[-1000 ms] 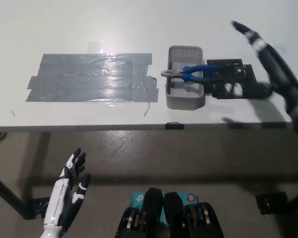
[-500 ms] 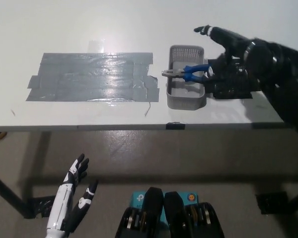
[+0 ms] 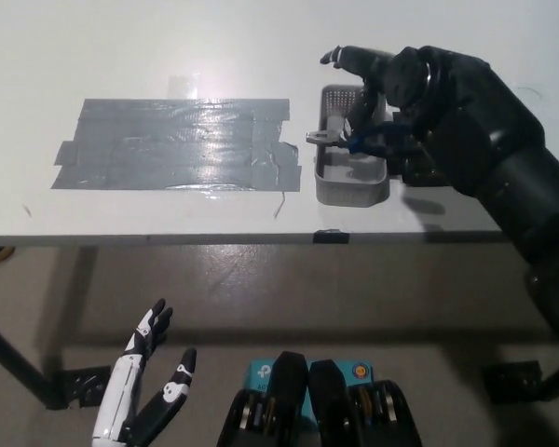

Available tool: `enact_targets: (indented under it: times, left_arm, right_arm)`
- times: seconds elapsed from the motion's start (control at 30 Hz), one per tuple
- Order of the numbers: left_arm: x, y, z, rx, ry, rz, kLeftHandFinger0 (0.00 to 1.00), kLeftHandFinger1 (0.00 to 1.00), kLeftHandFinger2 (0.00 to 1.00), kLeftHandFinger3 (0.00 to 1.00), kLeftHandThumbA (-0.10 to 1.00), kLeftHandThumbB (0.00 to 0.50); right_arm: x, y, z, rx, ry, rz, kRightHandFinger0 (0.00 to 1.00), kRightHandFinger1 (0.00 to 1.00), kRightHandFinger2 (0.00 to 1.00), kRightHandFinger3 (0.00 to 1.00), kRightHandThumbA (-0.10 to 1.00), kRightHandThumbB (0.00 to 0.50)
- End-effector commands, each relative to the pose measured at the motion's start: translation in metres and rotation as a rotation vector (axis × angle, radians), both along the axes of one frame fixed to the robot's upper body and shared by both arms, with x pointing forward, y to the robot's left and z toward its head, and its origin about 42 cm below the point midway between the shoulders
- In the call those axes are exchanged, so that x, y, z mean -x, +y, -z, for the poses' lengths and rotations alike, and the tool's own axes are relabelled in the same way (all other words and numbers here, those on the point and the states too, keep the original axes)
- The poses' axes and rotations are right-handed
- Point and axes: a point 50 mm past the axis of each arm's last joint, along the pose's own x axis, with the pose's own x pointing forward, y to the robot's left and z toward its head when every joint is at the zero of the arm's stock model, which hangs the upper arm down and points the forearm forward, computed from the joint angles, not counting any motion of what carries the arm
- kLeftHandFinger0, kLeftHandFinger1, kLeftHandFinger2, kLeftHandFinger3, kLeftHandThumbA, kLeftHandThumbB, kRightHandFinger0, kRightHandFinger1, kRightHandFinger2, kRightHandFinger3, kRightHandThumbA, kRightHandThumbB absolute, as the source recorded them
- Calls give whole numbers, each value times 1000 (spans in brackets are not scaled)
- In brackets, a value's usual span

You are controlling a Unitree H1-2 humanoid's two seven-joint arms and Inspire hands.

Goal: The robot picks the blue plier placed on top of the container and places it on the grey area of the table

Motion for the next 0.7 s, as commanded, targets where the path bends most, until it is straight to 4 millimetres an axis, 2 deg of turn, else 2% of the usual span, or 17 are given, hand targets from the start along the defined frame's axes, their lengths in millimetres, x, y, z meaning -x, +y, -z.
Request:
enact_targets:
  times: [0.0, 0.33, 0.47, 0.57, 0.63, 0.67]
  left_arm:
    - [-1, 1, -8, -14, -46, 4, 1000, 1000, 1000, 1000, 651, 114]
    - [-7, 5, -11, -21, -59, 9, 1000, 1000, 1000, 1000, 671, 108]
    - [-8, 5, -12, -15, -64, 16, 1000, 1000, 1000, 1000, 685, 110]
    - [-8, 5, -12, -14, -65, 18, 1000, 1000, 1000, 1000, 687, 109]
    - [-11, 5, -14, -26, -76, 19, 1000, 1000, 1000, 1000, 708, 110]
    - [-12, 5, -14, -27, -76, 21, 1000, 1000, 1000, 1000, 711, 109]
  right_arm:
    - [-2, 17, -48, 7, -90, -41, 1000, 1000, 1000, 1000, 1000, 470]
    - [-3, 19, -45, 38, -60, -40, 1000, 1000, 1000, 1000, 1000, 478]
    - [-2, 15, -40, 82, -41, -30, 1000, 1000, 1000, 1000, 1000, 451]
    - [-2, 14, -38, 97, -33, -23, 1000, 1000, 1000, 1000, 1000, 451]
    - [-1, 12, -34, 91, -27, -14, 1000, 1000, 1000, 1000, 960, 406]
    - [-2, 11, -32, 106, -25, -12, 1000, 1000, 1000, 1000, 985, 420]
